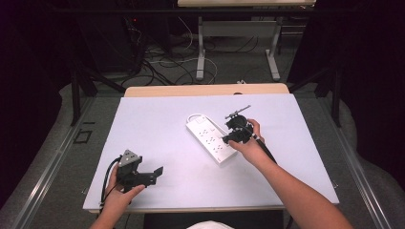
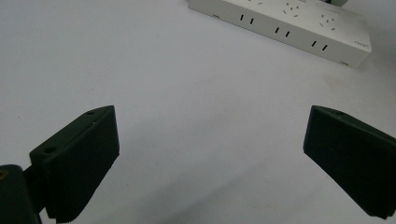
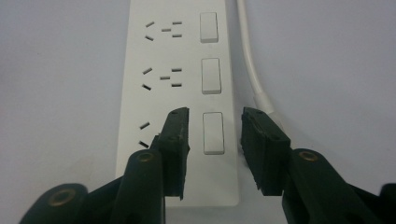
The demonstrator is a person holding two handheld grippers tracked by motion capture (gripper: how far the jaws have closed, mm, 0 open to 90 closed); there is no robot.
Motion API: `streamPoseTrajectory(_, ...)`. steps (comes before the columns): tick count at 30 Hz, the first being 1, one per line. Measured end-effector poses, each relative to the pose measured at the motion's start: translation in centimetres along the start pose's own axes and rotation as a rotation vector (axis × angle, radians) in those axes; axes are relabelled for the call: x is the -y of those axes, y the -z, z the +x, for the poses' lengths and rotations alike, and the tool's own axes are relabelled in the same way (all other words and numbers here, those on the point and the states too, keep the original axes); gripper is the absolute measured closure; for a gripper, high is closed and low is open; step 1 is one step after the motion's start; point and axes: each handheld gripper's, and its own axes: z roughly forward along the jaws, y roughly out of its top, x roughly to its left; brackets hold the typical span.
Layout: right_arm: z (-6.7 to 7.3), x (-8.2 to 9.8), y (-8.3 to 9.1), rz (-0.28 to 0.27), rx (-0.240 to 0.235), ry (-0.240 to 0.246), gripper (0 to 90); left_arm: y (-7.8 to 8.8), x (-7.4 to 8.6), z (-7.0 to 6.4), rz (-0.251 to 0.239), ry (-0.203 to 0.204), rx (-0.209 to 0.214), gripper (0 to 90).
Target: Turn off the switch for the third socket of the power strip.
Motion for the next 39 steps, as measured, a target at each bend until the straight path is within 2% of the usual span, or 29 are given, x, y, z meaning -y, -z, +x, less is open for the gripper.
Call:
streamPoseTrajectory(1,0.1,0.0,-0.1,0.003,0.002,-0.028,65.3,0.0,0.0,0.0,-0.005,0.001,-0.002,3.5)
streamPoseTrajectory(3,0.1,-0.1,-0.1,0.012,0.005,-0.021,66.7,-0.1,0.0,0.0,-0.009,0.003,-0.005,3.5)
streamPoseTrajectory(8,0.1,-0.1,-0.5,0.015,0.004,-0.045,72.4,-0.1,0.0,0.0,-0.009,0.002,-0.005,3.5)
streamPoseTrajectory(9,-0.1,-0.1,-0.7,-0.007,-0.011,-0.021,73.8,-0.1,0.0,0.0,-0.008,0.002,-0.005,3.5)
streamPoseTrajectory(10,0.0,-0.1,-0.6,0.022,0.002,-0.042,75.6,-0.1,0.0,0.0,-0.009,0.002,-0.004,3.5)
streamPoseTrajectory(17,0.0,-0.2,-1.1,0.037,0.011,-0.031,82.9,-0.1,0.0,0.0,0.002,0.001,0.001,3.6)
streamPoseTrajectory(18,0.2,-0.1,-1.2,0.053,0.012,-0.049,86.0,-0.1,0.0,0.0,0.002,0.001,0.001,3.6)
streamPoseTrajectory(20,0.1,-0.1,-1.3,0.041,0.012,-0.033,87.3,-0.1,0.0,0.0,0.002,0.001,0.001,3.6)
streamPoseTrajectory(21,0.0,-0.1,-1.4,0.058,0.013,-0.009,88.9,-0.1,0.0,0.0,0.002,0.001,0.002,3.6)
streamPoseTrajectory(26,0.1,-0.1,-1.7,0.064,0.016,-0.008,90.0,-0.1,0.0,0.0,0.001,0.001,0.002,3.7)
streamPoseTrajectory(32,0.1,0.0,-2.1,0.101,0.028,0.002,90.0,-0.1,0.0,0.0,0.002,0.001,0.002,3.7)
streamPoseTrajectory(33,0.1,0.2,-2.5,0.046,0.008,-0.005,90.0,-0.1,0.0,0.0,0.002,0.001,0.003,3.7)
streamPoseTrajectory(34,0.2,0.1,-2.4,0.089,0.012,0.000,90.0,-0.1,0.0,0.0,0.002,0.000,0.002,3.7)
streamPoseTrajectory(35,0.2,0.1,-2.4,0.089,0.012,0.000,90.0,-0.1,0.0,0.0,0.002,0.000,0.002,3.7)
streamPoseTrajectory(37,0.3,0.0,-2.2,0.138,0.028,-0.002,90.0,-0.1,0.0,0.0,0.002,0.001,0.003,3.8)
streamPoseTrajectory(39,0.2,0.0,-2.3,0.115,0.019,0.002,90.0,-0.1,0.0,0.0,0.002,0.001,0.003,3.8)
